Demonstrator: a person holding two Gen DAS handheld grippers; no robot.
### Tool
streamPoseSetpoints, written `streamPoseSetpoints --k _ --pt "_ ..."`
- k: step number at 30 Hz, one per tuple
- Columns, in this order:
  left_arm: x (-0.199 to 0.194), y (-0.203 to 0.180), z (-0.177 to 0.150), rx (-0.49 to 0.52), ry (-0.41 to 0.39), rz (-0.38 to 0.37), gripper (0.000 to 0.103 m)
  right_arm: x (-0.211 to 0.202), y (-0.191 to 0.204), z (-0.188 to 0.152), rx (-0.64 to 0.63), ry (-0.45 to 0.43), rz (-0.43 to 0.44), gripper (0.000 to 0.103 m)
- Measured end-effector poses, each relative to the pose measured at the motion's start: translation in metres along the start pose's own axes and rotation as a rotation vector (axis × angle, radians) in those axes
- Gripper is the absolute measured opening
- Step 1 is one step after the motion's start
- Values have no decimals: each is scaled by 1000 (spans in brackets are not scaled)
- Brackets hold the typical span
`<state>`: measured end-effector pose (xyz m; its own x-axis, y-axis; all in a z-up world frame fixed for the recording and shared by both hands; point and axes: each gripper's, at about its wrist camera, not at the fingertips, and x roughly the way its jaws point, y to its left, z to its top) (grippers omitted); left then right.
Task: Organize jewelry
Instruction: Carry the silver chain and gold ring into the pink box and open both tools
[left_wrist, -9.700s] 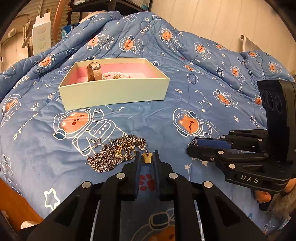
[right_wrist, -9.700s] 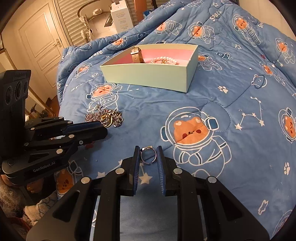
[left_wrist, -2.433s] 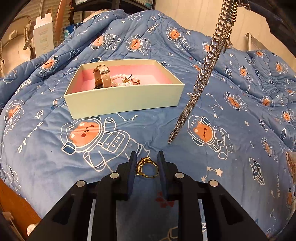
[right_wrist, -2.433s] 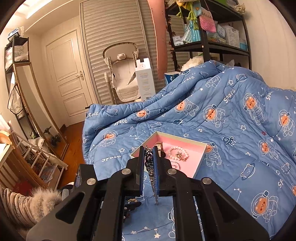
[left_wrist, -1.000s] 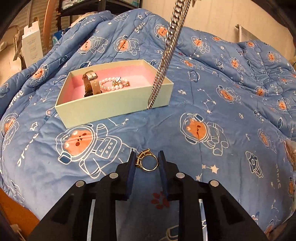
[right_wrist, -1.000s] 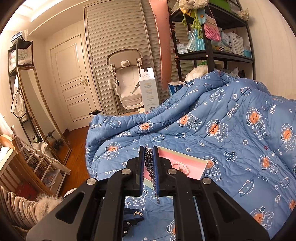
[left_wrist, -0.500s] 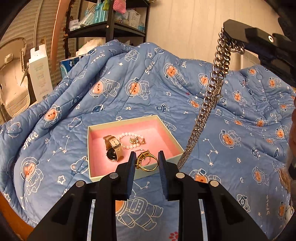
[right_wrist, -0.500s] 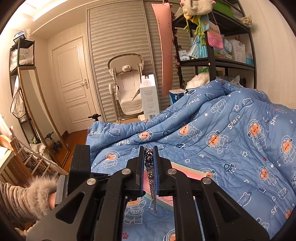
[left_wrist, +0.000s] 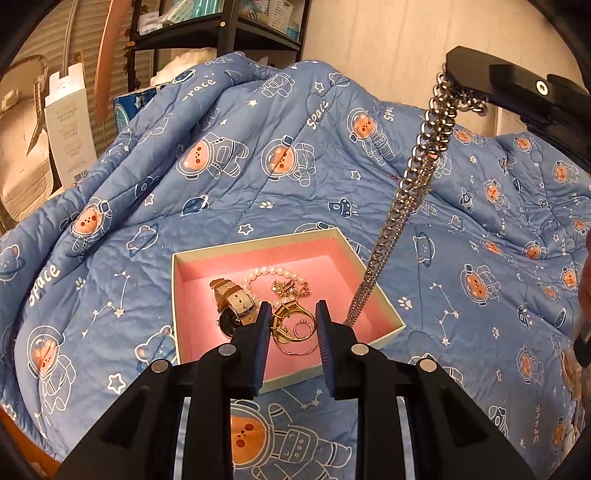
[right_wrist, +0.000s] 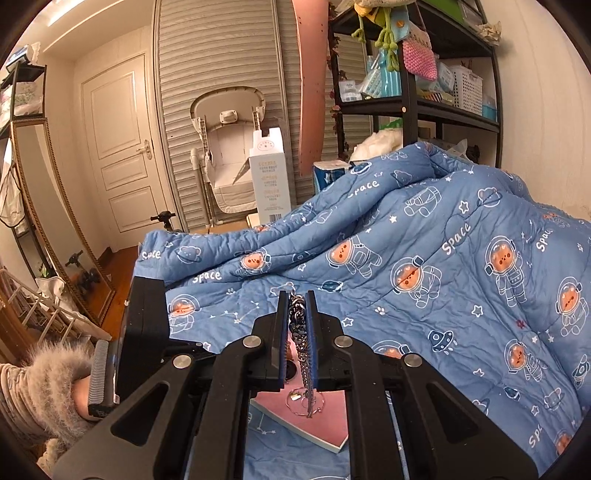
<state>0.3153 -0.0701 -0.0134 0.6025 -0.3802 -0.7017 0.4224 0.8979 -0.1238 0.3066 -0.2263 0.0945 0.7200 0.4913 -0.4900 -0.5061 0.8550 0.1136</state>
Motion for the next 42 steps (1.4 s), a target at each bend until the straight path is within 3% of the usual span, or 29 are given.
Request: streamPoseSetpoints --k 11,22,33,42 --pt "43 -4 -7 65 94 3 24 59 -32 -25 37 158 -30 9" --pt "76 -22 -10 158 171 -11 24 121 -48 -46 81 367 35 9" --pt "96 -8 -9 66 208 -56 24 167 -65 -61 153 507 70 9" --pt "107 1 -7 30 233 -65 24 190 -63 -75 155 558 74 9"
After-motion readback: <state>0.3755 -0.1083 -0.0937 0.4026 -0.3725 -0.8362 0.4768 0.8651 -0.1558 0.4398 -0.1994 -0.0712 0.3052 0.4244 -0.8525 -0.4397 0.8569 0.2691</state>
